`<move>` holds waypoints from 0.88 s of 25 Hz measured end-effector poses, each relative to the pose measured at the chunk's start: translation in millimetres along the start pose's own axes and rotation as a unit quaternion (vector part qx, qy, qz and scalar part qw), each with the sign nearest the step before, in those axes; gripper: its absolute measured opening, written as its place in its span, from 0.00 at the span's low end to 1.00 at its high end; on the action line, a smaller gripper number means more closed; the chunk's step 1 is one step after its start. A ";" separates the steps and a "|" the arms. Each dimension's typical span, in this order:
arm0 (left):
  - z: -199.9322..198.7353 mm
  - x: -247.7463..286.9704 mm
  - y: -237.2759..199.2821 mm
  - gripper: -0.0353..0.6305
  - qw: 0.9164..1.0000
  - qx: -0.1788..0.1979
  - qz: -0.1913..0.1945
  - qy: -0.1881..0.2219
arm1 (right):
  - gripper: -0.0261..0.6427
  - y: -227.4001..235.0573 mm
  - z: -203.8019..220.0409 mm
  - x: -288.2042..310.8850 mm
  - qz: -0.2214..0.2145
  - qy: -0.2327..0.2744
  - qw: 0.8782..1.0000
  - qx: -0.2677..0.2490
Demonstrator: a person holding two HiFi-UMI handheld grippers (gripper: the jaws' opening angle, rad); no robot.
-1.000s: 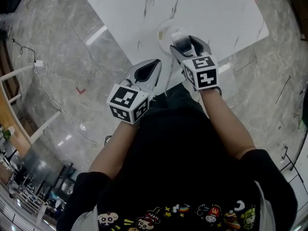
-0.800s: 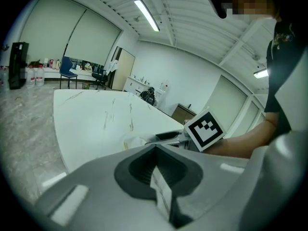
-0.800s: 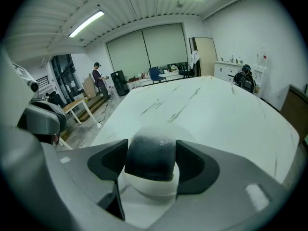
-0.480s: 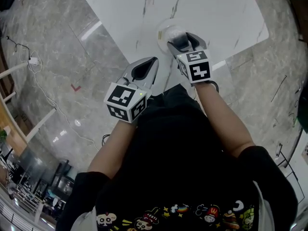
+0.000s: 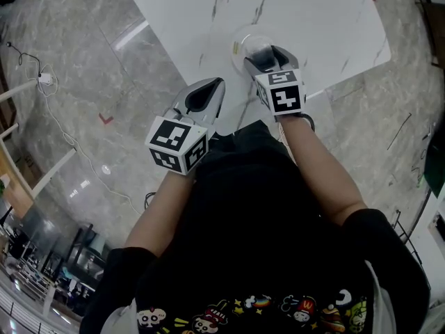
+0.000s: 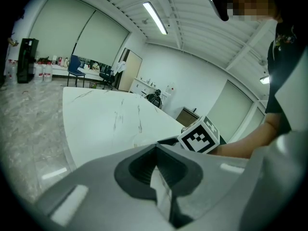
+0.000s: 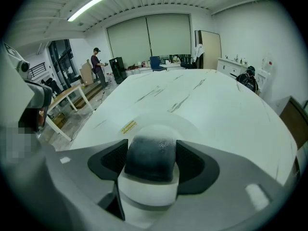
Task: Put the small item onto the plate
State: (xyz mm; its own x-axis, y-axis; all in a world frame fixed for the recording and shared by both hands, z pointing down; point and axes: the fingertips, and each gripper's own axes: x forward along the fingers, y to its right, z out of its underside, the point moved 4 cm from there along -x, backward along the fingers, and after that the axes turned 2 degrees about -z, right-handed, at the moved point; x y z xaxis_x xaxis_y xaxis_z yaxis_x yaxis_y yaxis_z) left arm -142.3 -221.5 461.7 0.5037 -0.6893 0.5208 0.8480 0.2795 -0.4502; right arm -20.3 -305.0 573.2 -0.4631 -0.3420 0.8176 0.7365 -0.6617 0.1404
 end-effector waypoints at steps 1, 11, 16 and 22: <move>-0.8 -0.7 -0.4 0.05 1.000 -0.001 -0.001 0.001 | 0.54 0.2 -0.9 0.5 0.002 -0.002 1.000 0.000; 0.1 -3.1 0.7 0.05 1.000 0.000 -0.005 0.003 | 0.55 1.3 0.8 2.6 0.009 -0.008 1.000 -0.009; -2.1 -3.3 1.9 0.05 1.000 0.004 -0.005 0.003 | 0.56 1.6 -0.2 3.9 0.015 -0.006 1.000 -0.005; -0.3 -9.1 5.6 0.05 1.000 0.015 -0.005 0.001 | 0.56 -1.4 -1.5 -1.8 0.017 0.002 1.000 -0.010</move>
State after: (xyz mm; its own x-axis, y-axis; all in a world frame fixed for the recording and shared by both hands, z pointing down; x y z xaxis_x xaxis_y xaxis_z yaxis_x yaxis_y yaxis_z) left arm -142.1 -213.9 454.3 0.4946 -0.6937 0.5235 0.8578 0.2927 -0.4226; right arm -21.3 -304.4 570.7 -0.4395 -0.3671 0.8198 0.7424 -0.6622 0.1015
